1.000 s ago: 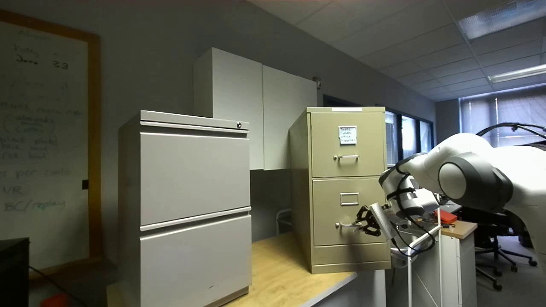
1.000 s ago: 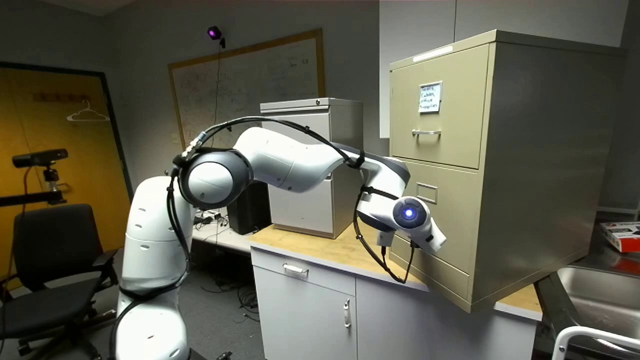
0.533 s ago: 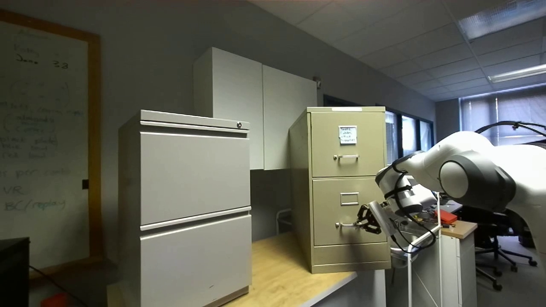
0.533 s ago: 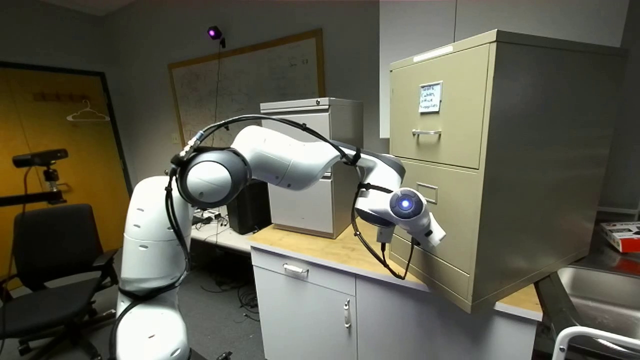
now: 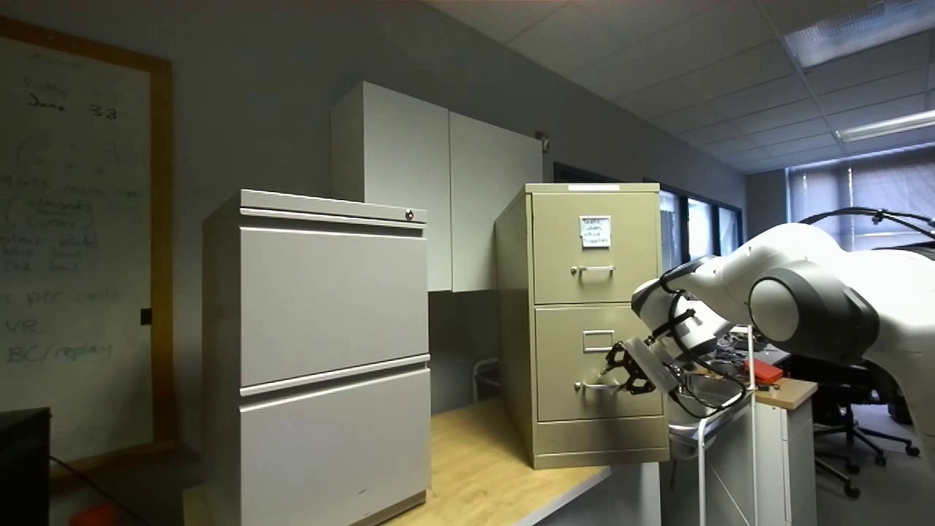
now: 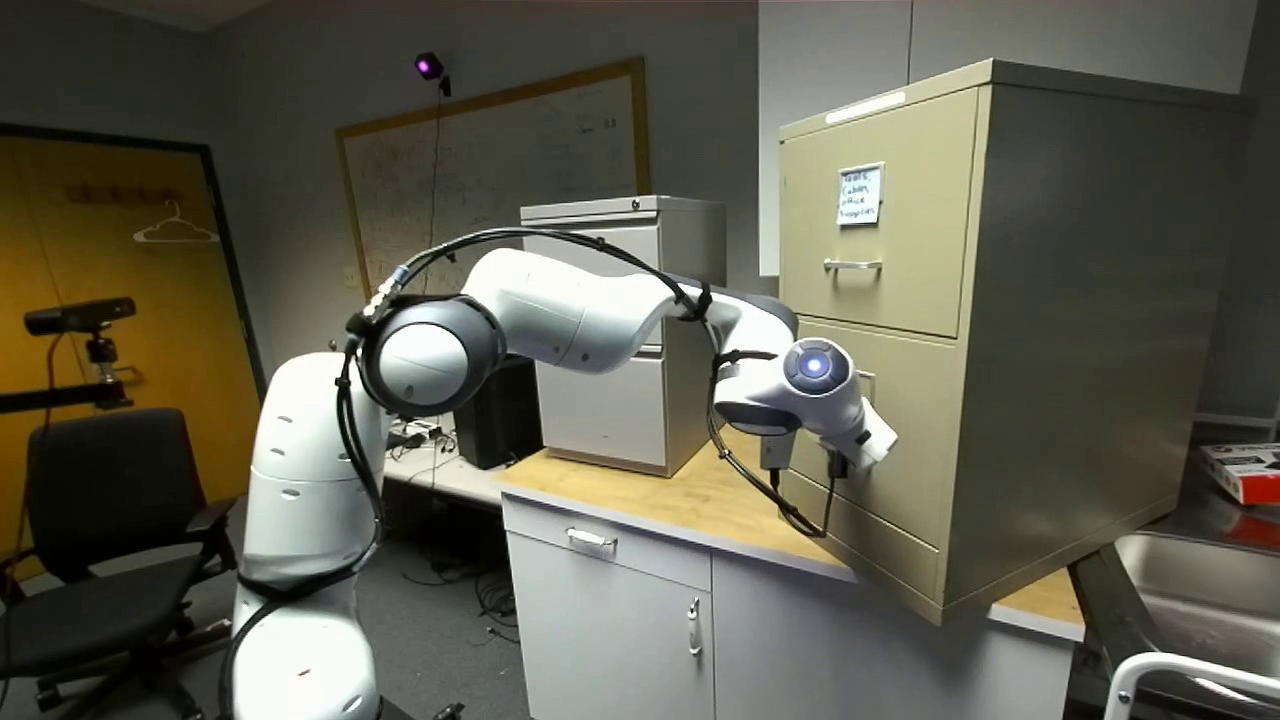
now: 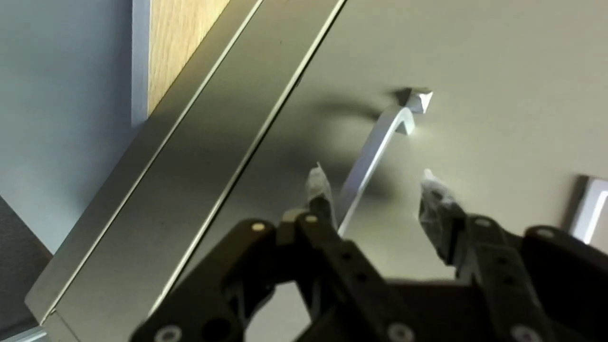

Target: Open the bottom drawer of the right cabinet

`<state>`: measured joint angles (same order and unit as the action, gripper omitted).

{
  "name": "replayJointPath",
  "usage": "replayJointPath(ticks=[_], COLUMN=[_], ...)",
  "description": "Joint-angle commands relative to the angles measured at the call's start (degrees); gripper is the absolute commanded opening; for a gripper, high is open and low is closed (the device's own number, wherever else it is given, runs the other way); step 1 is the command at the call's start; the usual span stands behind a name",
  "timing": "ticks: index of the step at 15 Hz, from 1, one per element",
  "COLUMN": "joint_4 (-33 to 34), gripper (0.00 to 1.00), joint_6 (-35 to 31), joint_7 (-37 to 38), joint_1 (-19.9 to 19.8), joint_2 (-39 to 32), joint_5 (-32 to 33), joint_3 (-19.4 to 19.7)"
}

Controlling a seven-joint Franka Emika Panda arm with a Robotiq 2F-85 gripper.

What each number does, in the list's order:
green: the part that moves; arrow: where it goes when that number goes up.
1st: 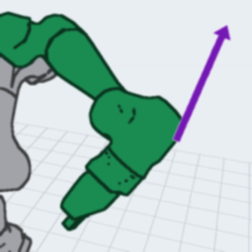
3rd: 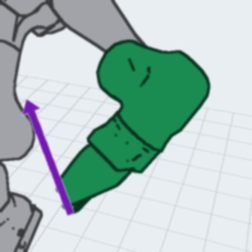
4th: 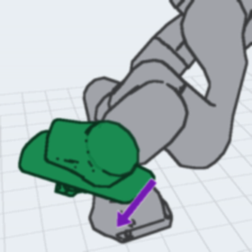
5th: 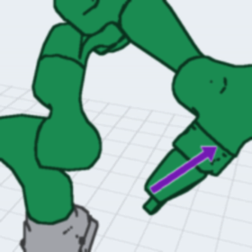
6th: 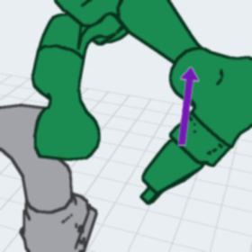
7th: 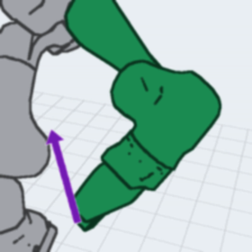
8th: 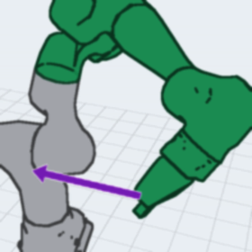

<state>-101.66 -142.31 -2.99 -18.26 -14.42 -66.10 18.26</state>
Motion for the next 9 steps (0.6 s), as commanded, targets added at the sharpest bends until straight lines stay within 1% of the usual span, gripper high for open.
replayJointPath(ticks=[1,3,4,5,6,7,9], joint_4=[6.4,8.0,8.8,9.7,10.4,10.9,11.4], gripper=[0.83,0.99,0.99,0.63,0.7,0.7,0.57], joint_6=[0.8,1.6,2.1,2.9,3.7,4.4,5.8], joint_7=[3.4,4.5,5.1,5.9,6.4,7.5,8.8], joint_1=[-0.9,-0.9,-0.9,-0.9,-1.0,-1.0,-1.3], joint_2=[-2.2,-3.4,-4.1,-5.0,-5.7,-6.5,-7.6], joint_5=[2.6,4.2,5.3,7.0,8.6,11.1,15.0], joint_3=[-1.2,-1.5,-1.5,-1.5,-1.4,-1.2,-1.2])
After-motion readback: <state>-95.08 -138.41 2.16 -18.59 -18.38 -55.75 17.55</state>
